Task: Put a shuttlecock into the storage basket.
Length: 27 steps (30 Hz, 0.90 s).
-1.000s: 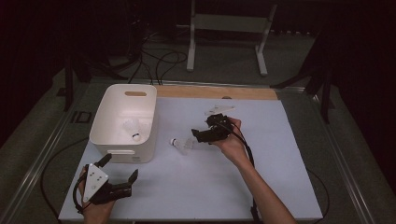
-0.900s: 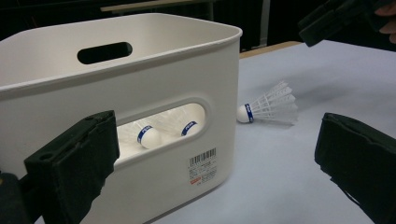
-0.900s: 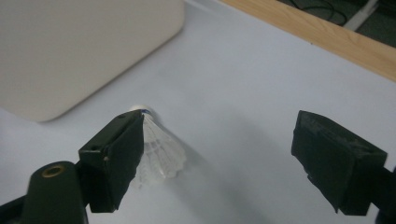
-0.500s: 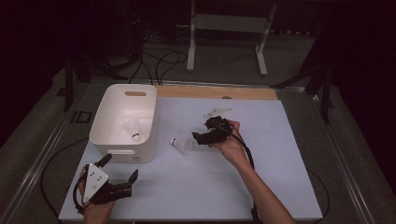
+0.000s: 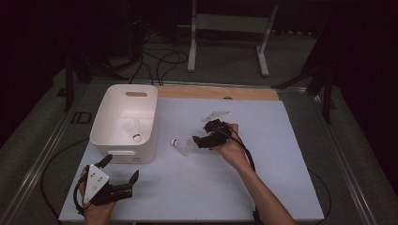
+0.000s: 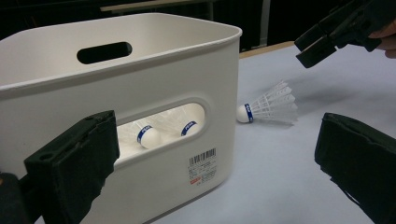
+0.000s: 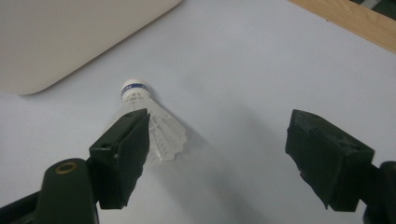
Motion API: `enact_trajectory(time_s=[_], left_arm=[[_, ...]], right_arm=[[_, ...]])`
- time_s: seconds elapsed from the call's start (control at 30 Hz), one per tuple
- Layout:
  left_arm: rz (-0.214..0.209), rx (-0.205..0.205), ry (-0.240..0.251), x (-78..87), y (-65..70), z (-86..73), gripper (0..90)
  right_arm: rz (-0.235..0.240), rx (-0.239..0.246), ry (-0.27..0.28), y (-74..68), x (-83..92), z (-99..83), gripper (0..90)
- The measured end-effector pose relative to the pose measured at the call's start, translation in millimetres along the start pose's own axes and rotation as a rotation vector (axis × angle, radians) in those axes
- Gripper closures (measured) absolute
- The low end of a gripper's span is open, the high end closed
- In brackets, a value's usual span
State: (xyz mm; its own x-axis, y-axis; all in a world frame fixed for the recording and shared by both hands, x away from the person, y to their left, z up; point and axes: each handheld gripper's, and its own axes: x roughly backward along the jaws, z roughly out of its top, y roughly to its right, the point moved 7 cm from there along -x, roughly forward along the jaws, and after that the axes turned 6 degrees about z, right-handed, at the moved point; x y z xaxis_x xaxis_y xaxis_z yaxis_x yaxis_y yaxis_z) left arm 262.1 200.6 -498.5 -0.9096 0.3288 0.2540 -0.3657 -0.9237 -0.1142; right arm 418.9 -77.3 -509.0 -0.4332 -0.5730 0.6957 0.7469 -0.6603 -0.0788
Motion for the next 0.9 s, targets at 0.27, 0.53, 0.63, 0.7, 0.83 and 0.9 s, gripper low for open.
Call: enact_trajectory(time_s=[0.27, 0.53, 0.63, 0.7, 0.83, 0.9], left_arm=[[-0.001, -0.001, -0.001, -0.2, 0.1, -0.1, 0.3], [0.002, 0.002, 0.002, 0.6, -0.9, 0.1, 0.3], [0.002, 0.001, 0.001, 0.6, -0.8, 0.1, 0.3], [0.002, 0.000, 0.001, 0.5, -0.8, 0.1, 0.3], [0.002, 0.000, 0.000, 0.4, -0.5, 0.0, 0.4], [0.002, 0.000, 0.000, 0.4, -0.7, 0.0, 0.3]], right_arm=[[0.024, 0.010, -0.011, -3.4, -3.4, -0.8, 24.9], [0.020, 0.023, -0.039, -7.2, -10.2, -3.1, 31.0], [0.020, 0.026, -0.045, -7.2, -12.2, -3.9, 31.7], [0.022, 0.026, -0.050, -8.0, -13.5, -4.6, 31.9], [0.019, 0.036, -0.061, -7.9, -16.7, -5.6, 33.1], [0.021, 0.036, -0.065, -8.6, -18.1, -5.8, 33.8]])
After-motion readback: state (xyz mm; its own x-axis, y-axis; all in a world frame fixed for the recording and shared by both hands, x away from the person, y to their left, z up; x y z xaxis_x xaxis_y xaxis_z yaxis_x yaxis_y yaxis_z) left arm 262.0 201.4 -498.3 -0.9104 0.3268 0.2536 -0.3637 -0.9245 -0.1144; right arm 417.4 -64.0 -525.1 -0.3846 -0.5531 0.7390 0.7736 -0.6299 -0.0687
